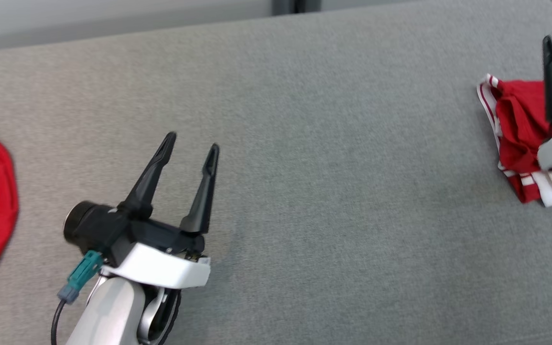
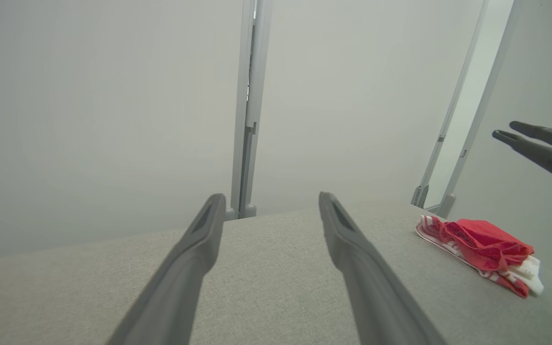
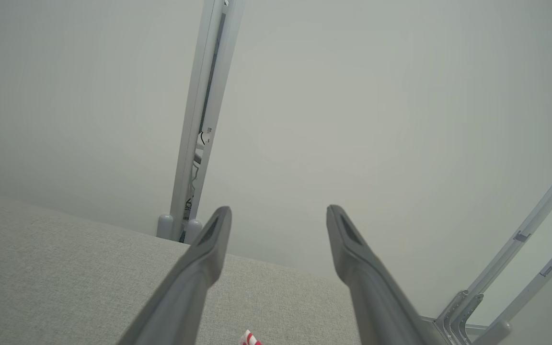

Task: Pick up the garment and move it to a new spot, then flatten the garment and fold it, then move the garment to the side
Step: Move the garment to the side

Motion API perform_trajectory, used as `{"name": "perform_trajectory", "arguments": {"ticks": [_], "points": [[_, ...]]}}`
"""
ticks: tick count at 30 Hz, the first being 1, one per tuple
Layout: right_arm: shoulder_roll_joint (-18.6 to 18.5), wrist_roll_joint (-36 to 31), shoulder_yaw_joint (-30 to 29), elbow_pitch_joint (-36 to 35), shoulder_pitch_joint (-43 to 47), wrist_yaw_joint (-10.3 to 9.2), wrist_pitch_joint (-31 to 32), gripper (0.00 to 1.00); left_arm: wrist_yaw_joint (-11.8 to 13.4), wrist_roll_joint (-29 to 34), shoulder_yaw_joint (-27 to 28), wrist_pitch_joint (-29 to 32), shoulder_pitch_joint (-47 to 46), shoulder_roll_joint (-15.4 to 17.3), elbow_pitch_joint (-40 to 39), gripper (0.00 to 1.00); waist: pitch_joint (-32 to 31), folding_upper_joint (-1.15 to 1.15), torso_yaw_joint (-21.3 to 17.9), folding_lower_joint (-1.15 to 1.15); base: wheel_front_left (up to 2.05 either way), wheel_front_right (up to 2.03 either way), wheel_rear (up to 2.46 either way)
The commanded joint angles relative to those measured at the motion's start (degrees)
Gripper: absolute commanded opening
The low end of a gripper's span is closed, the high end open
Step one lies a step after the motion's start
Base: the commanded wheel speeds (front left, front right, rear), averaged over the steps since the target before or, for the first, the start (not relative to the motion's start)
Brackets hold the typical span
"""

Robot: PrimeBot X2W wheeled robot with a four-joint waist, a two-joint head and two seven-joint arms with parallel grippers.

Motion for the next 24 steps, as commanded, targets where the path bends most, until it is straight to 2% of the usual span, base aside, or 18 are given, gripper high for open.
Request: {"name": "perform_trajectory", "arguments": {"ticks": [1, 6, 11, 13, 15, 19, 24], "points": [[0.67, 0.69, 0.05, -2.32, 2.87, -0.04, -0.03, 1.00, 0.28, -0.23, 1.26, -0.27, 1.15, 0.18, 0.47, 1.00, -4.07, 0.00, 3.60, 0.00, 0.00, 0.00, 0.00], [3.28, 1.82, -0.82, -7.98, 8.84, -0.04, -0.04, 1.00, 0.35, 0.74, 3.99, -0.25, 4.25, -0.30, 1.38, 1.00, -6.73, 0.00, 5.58, 0.00, 0.00, 0.00, 0.00], [7.96, 2.74, -4.35, -13.49, 16.52, -0.04, -0.04, 1.00, -0.24, 1.22, 6.90, -0.26, 7.50, -2.41, 2.32, 1.00, -9.47, 0.00, 8.07, 0.00, 0.00, 0.00, 0.00], [9.37, 0.91, -6.41, -14.94, 19.58, -0.04, -0.04, 1.00, -0.44, 2.26, 7.57, -0.26, 8.50, -3.04, 2.76, 1.00, -10.38, 0.00, 9.02, 0.00, 0.00, 0.00, 0.00], [11.90, 0.64, -7.72, -15.80, 22.37, -0.04, -0.04, 1.00, -0.36, 3.46, 8.10, -0.25, 9.54, -3.56, 3.21, 1.00, -11.31, 0.00, 9.75, 0.00, 0.00, 0.00, 0.00], [14.24, -0.42, -8.30, -17.32, 26.72, -0.04, -0.04, 1.00, -0.82, 3.55, 9.38, -0.26, 11.30, -4.44, 3.86, 1.00, -12.62, 0.00, 10.55, 0.00, 0.00, 0.00, 0.00], [15.80, -1.00, -8.17, -17.79, 29.88, -0.04, -0.04, 1.00, -1.23, 3.73, 10.65, -0.26, 13.11, -4.87, 4.64, 1.00, -13.23, 0.00, 10.88, 0.00, 0.00, 0.00, 0.00]]}}
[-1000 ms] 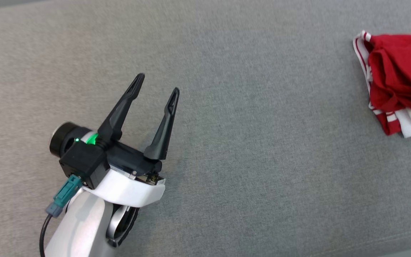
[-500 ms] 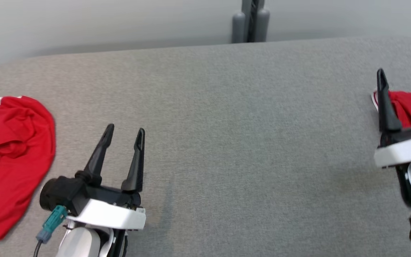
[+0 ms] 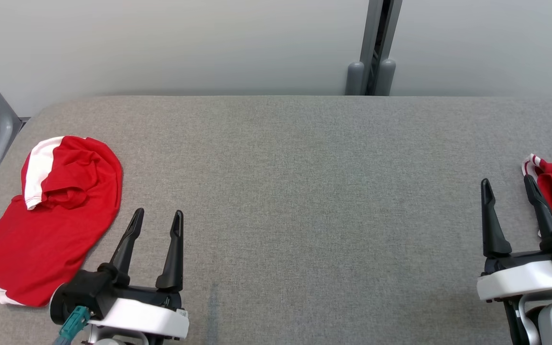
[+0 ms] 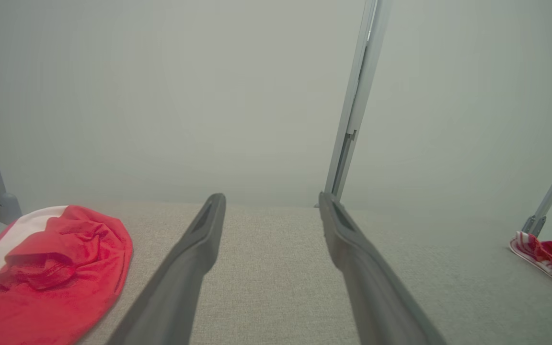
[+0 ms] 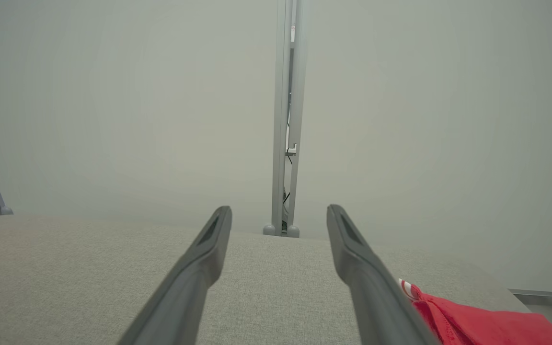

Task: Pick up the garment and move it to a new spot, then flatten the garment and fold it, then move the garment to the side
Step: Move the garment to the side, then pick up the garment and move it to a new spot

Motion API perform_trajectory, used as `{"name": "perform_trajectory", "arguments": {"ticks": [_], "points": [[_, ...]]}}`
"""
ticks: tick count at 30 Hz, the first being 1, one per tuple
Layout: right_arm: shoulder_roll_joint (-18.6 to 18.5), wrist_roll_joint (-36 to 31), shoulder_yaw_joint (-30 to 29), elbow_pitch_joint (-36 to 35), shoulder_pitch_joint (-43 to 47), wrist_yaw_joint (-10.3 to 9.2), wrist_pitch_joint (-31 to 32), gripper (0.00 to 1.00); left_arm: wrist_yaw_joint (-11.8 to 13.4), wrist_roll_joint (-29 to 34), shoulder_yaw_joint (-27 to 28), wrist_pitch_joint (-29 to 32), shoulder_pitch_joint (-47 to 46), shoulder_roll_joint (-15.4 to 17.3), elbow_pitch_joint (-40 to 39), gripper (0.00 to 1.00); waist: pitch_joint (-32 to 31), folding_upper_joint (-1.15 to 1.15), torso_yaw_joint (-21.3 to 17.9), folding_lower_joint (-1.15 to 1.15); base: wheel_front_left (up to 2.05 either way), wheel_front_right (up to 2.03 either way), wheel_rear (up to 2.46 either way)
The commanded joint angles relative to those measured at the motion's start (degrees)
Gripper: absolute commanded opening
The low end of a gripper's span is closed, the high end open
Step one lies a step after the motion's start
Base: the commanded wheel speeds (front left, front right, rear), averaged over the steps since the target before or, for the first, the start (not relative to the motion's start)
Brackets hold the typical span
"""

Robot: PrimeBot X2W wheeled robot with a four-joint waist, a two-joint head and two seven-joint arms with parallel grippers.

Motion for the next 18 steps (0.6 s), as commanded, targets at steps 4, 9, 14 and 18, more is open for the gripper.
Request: {"name": "perform_trajectory", "arguments": {"ticks": [4, 9, 14, 18], "points": [[0.41, 0.16, 0.55, -0.32, 1.02, -0.04, -0.04, 1.00, -0.42, 0.01, 0.75, -0.20, 0.66, 0.02, 0.00, 1.00, 0.06, 0.00, 0.13, 0.00, 0.00, 0.00, 0.00], [0.68, -0.23, 0.78, -0.60, 0.28, -0.04, -0.04, 1.00, 0.21, -1.24, 0.57, -0.20, -0.09, 0.00, -0.27, 1.00, 0.63, 0.00, 0.11, 0.00, 0.00, 0.00, 0.00], [0.83, -0.40, 0.62, -0.77, -0.09, -0.04, -0.04, 1.00, 0.47, -1.74, 0.63, -0.21, -0.53, 0.01, -0.33, 1.00, 0.75, 0.00, 0.02, 0.00, 0.00, 0.00, 0.00], [0.91, -0.37, 0.77, -0.79, -0.20, -0.04, -0.04, 1.00, 0.56, -1.65, 0.72, -0.21, -0.50, 0.01, -0.40, 1.00, 0.79, 0.00, -0.15, 0.00, 0.00, 0.00, 0.00]]}}
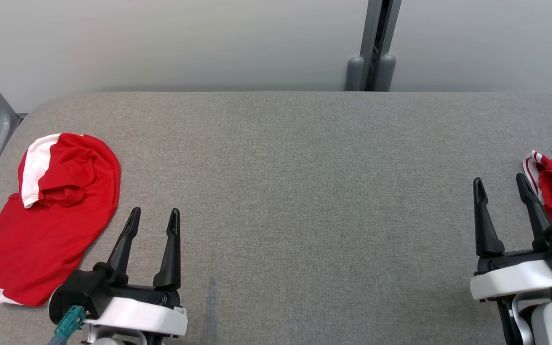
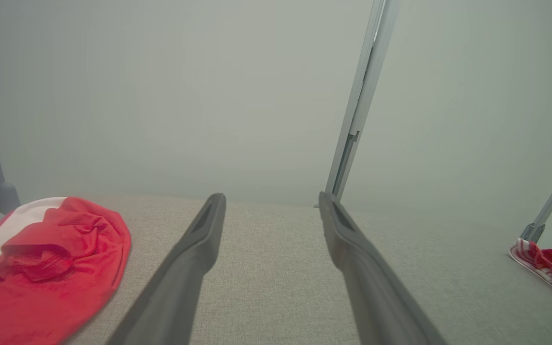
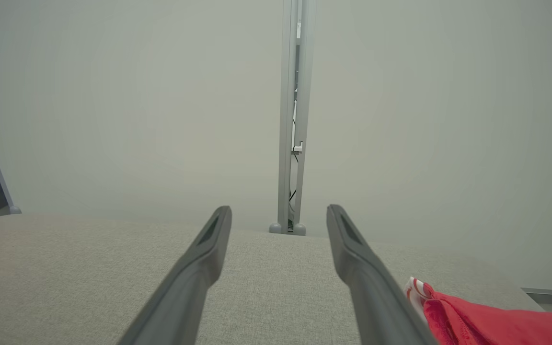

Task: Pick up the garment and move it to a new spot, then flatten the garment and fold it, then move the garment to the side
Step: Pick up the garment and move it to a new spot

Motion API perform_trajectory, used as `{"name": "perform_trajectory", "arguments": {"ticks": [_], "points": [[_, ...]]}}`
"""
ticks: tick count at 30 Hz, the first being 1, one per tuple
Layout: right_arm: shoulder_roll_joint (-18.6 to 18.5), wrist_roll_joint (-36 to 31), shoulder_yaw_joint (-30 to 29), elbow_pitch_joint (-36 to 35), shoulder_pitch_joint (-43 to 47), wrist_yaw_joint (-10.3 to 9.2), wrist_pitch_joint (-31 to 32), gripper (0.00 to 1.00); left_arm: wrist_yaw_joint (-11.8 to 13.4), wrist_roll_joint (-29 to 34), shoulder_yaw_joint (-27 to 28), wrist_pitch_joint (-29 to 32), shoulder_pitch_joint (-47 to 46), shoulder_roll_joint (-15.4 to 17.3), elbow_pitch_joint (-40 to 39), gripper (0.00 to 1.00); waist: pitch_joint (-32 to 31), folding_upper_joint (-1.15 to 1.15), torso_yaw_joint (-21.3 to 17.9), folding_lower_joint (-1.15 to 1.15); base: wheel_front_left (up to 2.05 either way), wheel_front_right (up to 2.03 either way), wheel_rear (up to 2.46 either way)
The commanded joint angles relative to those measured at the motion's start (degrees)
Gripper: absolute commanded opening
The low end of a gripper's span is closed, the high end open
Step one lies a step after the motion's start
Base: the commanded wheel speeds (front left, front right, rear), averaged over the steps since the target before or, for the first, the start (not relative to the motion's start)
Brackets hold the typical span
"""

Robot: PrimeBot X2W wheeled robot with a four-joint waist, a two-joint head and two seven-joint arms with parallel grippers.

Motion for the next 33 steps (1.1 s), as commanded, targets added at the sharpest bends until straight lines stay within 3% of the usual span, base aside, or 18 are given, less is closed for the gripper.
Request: {"name": "perform_trajectory", "arguments": {"ticks": [1, 33], "points": [[0.00, -0.38, 0.01, -0.40, -0.21, -0.04, -0.04, 1.00, 0.30, -0.01, 0.27, -0.21, -0.71, 0.16, -0.27, 1.00, 0.16, 0.00, -0.05, 0.00, 0.00, 0.00, 0.00], [0.06, 0.00, 0.24, 0.37, 0.54, -0.05, -0.04, 1.00, 0.45, -0.02, -0.46, -0.20, -0.81, 0.17, 0.42, 1.00, 0.69, 0.00, -0.10, 0.00, 0.00, 0.00, 0.00]]}}
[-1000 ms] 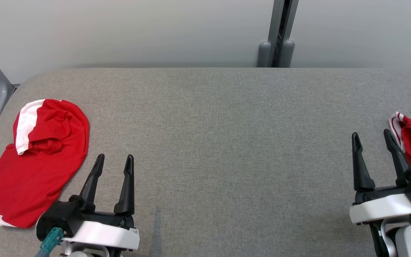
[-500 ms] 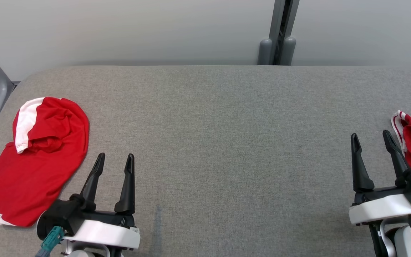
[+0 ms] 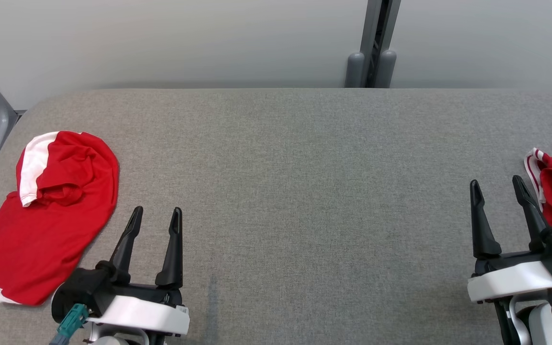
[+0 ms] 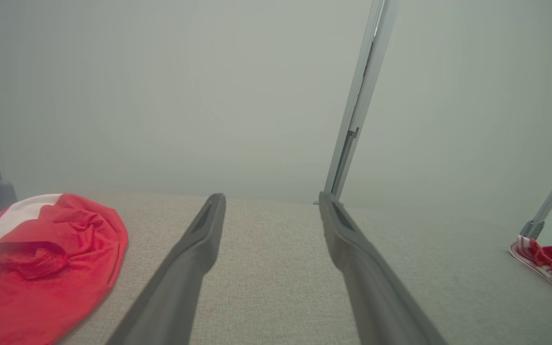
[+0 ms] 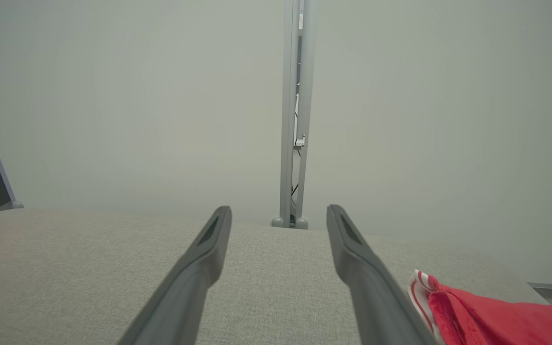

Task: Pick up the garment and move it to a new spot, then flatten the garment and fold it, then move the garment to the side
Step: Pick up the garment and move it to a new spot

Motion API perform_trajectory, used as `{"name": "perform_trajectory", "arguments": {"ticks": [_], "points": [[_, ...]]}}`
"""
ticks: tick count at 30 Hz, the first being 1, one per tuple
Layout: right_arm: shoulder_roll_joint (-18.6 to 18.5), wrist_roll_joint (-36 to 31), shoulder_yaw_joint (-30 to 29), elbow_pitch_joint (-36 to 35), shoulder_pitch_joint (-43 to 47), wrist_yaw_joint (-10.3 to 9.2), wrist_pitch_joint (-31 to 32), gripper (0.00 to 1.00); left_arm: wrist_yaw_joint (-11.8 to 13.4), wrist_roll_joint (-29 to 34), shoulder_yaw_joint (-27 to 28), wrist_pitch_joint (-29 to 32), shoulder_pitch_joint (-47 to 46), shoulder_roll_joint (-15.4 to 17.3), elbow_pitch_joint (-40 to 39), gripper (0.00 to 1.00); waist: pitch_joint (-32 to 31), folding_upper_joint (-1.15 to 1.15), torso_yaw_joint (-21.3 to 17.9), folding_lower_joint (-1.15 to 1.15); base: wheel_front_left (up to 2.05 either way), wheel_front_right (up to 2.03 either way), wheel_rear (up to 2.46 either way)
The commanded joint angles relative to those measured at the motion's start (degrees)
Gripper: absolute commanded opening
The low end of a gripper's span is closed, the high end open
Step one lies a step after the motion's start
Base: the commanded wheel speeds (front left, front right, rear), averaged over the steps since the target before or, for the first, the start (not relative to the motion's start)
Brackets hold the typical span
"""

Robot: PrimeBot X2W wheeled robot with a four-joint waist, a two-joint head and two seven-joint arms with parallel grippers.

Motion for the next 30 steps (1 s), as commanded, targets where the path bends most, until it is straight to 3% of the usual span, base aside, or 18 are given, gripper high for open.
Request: {"name": "perform_trajectory", "arguments": {"ticks": [1, 10, 30], "points": [[-0.12, 0.02, -0.10, 0.07, 0.53, -0.05, -0.04, 1.00, 0.11, 0.04, 0.01, -0.19, -0.39, 0.18, 0.14, 1.00, 0.02, 0.00, 0.01, 0.00, 0.00, 0.00, 0.00], [-0.21, 0.50, 2.62, -0.88, 0.72, -0.05, -0.04, 1.00, -0.11, -0.25, -0.33, -0.19, -1.77, 0.19, 0.61, 1.00, 1.07, 0.00, 2.20, 0.00, 0.00, 0.00, 0.00], [-1.13, 2.59, 8.25, 1.06, 0.69, -0.05, -0.04, 1.00, 0.31, 0.11, 3.26, -0.20, 0.29, 0.17, 0.58, 1.00, -0.24, 0.00, 16.75, 0.00, 0.00, 0.00, 0.00]]}}
